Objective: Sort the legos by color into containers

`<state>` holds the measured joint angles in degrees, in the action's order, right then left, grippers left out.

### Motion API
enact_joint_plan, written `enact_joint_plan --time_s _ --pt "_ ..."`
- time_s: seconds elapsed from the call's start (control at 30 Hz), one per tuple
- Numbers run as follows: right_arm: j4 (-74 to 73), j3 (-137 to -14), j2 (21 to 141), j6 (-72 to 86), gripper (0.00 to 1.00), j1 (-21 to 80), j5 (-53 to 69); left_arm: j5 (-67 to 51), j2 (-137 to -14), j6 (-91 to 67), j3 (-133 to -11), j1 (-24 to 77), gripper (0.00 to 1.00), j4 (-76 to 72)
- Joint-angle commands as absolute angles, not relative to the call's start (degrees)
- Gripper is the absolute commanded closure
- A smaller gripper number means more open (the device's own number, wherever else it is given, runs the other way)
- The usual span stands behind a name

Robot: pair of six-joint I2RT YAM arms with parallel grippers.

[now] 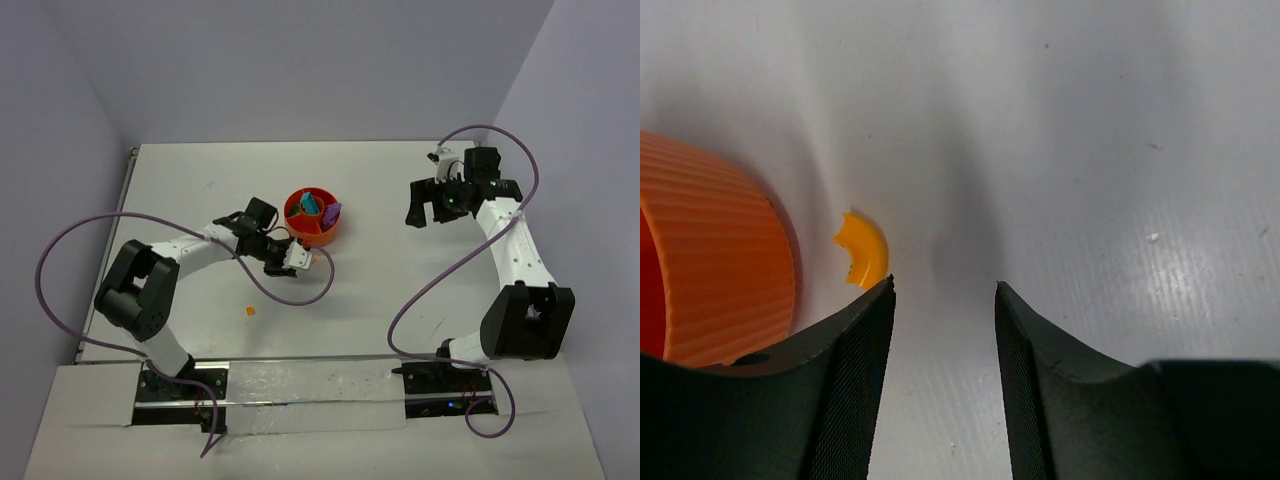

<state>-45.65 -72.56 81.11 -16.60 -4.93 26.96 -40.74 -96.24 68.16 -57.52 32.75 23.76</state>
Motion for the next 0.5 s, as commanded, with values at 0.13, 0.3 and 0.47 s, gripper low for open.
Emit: enact_joint_plan --time_s 0.13,0.3,0.47 --pt "-44.3 -71.4 79.0 -18.0 0.00 -5.7 26.6 -35.5 -99.0 70.2 -59.9 34.0 0.47 22.6" --pt "-44.3 -71.6 80.0 -17.8 0.00 -5.8 26.9 -33.4 -101.2 71.3 -61.6 34.4 0.46 22.4" --pt "-44.3 -71.9 80.9 -17.8 0.00 -5.9 26.7 -31.8 -102.3 72.7 -62.7 34.9 0.46 22.0"
